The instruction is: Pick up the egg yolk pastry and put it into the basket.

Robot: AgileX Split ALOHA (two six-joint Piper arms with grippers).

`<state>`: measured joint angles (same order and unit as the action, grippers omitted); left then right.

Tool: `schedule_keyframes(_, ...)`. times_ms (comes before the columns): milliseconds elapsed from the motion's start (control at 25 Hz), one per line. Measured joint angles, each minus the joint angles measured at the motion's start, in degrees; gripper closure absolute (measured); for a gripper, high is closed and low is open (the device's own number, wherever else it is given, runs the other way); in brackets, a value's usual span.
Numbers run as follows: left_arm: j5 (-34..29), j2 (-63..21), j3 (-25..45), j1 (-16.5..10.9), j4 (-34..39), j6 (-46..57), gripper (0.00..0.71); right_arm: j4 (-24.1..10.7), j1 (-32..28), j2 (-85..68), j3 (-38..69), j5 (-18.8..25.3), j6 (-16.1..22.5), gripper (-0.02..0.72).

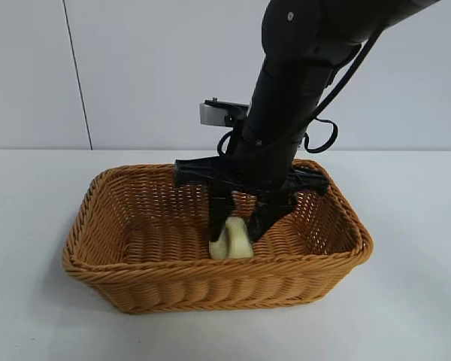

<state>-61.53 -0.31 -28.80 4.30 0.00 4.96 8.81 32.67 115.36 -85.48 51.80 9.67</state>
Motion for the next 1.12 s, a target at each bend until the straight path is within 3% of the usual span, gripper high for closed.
schedule_keyframes(120, 0.0, 0.0, 0.0, 0.0, 0.0, 0.0, 0.039, -4.5, 0.0, -0.2, -8.6, 9.0, 1.5, 0.014)
schedule_keyframes(240, 0.0, 0.0, 0.0, 0.0, 0.0, 0.0, 0.039, -8.2, -0.5, -0.2, -13.6, 13.1, 3.2, 0.012)
schedule_keyframes(400, 0.0, 0.0, 0.0, 0.0, 0.0, 0.0, 0.039, -8.8, -3.8, -0.4, -16.8, 16.9, 3.4, 0.009)
schedule_keyframes(720, 0.0, 0.0, 0.0, 0.0, 0.0, 0.0, 0.039, -9.7, -15.4, -0.7, -16.8, 17.6, 0.1, 0.008)
schedule_keyframes(760, 0.0, 0.0, 0.0, 0.0, 0.0, 0.0, 0.039, -9.8, -19.8, -0.7, -16.8, 17.6, -0.9, 0.008)
schedule_keyframes(920, 0.0, 0.0, 0.0, 0.0, 0.0, 0.0, 0.039, -9.9, -27.8, -0.7, -16.8, 17.6, -2.5, 0.008)
schedule_keyframes(1120, 0.0, 0.0, 0.0, 0.0, 0.0, 0.0, 0.039, -10.2, -33.9, -0.7, -16.8, 17.6, -3.0, 0.008)
